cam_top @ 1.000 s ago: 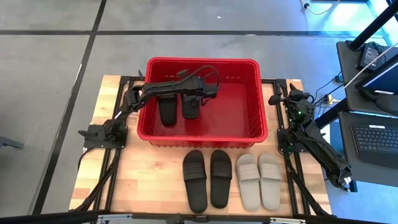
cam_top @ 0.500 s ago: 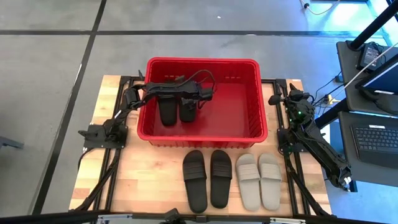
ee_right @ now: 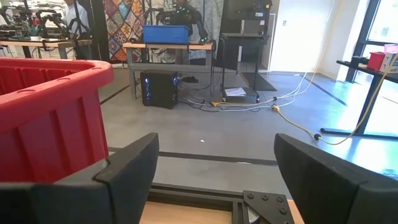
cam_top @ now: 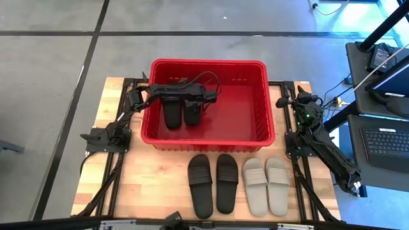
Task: Pick and place slides into bin
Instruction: Put the black slide into the red bin
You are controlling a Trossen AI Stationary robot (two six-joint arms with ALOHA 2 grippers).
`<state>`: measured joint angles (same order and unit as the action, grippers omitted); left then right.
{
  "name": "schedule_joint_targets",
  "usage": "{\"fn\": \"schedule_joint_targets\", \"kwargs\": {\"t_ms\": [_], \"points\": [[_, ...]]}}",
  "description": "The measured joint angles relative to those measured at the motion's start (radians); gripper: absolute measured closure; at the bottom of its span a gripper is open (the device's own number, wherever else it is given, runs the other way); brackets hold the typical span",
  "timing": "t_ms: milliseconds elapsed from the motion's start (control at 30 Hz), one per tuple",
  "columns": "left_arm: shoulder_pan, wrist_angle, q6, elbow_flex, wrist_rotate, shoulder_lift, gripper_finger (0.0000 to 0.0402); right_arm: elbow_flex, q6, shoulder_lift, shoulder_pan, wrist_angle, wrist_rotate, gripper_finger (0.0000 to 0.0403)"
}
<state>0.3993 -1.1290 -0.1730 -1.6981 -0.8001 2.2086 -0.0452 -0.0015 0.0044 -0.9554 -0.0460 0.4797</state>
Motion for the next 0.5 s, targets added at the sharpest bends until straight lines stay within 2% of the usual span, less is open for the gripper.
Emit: {"fn": "schedule_joint_targets", "kwargs": {"t_ms": [300, 500], "points": [[0.005, 0.0, 0.0, 0.0, 0.006, 0.002, 0.0376, 0.0, 0.001, 0.0, 0.0, 0.0, 0.0, 0.0083], [-0.015, -0.001, 0.001, 0.002, -0.004, 0.005, 0.0366, 0.0, 0.001, 0.0, 0.0, 0.0, 0.0, 0.0083]]}}
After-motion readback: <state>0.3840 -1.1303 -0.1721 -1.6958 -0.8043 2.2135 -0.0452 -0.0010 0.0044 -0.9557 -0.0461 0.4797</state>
